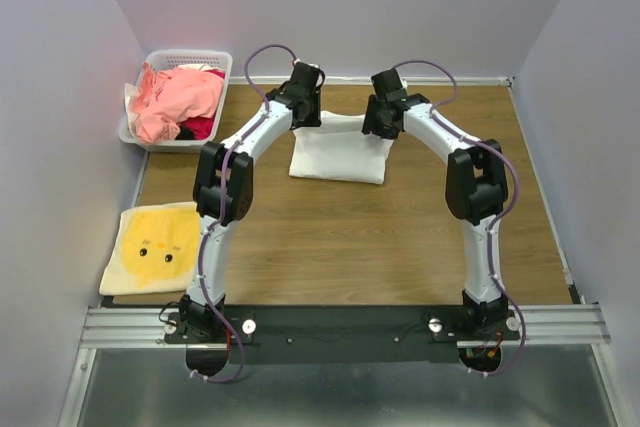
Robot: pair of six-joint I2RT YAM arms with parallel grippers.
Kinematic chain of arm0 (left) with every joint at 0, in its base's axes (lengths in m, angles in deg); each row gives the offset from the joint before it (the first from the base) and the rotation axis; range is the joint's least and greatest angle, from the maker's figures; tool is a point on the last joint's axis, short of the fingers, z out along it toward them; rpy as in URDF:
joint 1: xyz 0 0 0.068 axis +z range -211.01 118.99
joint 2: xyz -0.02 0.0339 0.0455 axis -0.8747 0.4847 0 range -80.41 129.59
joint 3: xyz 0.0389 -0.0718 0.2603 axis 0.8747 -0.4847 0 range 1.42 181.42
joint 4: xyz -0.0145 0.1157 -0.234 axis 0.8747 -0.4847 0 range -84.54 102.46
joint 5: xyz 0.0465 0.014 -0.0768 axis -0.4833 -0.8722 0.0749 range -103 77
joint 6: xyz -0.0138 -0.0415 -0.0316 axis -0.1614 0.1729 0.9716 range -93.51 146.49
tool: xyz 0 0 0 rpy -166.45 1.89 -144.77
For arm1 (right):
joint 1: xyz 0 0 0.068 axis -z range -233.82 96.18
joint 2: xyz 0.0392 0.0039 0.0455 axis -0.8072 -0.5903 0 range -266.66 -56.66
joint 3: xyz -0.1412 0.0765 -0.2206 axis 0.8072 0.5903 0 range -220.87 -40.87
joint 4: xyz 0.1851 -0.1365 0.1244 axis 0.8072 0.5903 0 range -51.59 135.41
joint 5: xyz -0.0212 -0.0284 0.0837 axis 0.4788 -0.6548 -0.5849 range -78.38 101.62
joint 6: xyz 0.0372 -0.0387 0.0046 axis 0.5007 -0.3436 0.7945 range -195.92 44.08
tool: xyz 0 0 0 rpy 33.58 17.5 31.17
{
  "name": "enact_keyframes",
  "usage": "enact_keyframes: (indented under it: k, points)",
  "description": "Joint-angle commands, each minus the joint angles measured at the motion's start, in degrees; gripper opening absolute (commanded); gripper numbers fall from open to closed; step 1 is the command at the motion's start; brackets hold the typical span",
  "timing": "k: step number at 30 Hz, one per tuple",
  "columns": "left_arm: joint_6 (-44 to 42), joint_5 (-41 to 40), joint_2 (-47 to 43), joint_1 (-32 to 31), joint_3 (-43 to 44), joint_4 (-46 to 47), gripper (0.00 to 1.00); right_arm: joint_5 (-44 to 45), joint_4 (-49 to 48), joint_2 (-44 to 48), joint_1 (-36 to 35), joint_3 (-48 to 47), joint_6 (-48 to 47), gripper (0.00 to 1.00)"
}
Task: Fold and stack the t-shirts
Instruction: Fold the tshirt
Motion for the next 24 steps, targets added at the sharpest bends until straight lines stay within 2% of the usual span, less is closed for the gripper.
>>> enact_keyframes:
  k: [1, 9, 12, 16, 19, 24]
  points:
    - [0.56, 0.65, -0.51, -0.07, -1.28, -1.87, 0.39, -1.04, -0.10, -4.86, -0.02, -5.62, 1.00, 0.58]
    - [-0.49, -1.98, 2.91, 0.01, 1.08, -0.46, 0.39, 3.17, -0.10, -12.68, -0.02, -13.35, 1.35, 0.57]
    - [-0.75, -3.47, 6.59, 0.10, 6.43, 0.60, 0.39, 4.49, -0.10, -14.53, -0.02, -15.64, 1.44, 0.57]
    - [-0.32, -3.49, 12.57, 0.63, 16.78, 1.21, 0.40, 6.51, -0.10, -14.72, 0.15, -16.43, 2.14, 0.56]
    - [0.12, -2.70, 16.09, 1.33, 20.40, 2.00, 0.40, 7.66, -0.01, -13.84, 0.42, -16.35, 2.06, 0.57]
    - [0.74, -1.20, 18.47, 3.44, 19.45, 3.76, 0.41, 8.10, 0.07, -11.64, 1.21, -15.73, 1.00, 0.57]
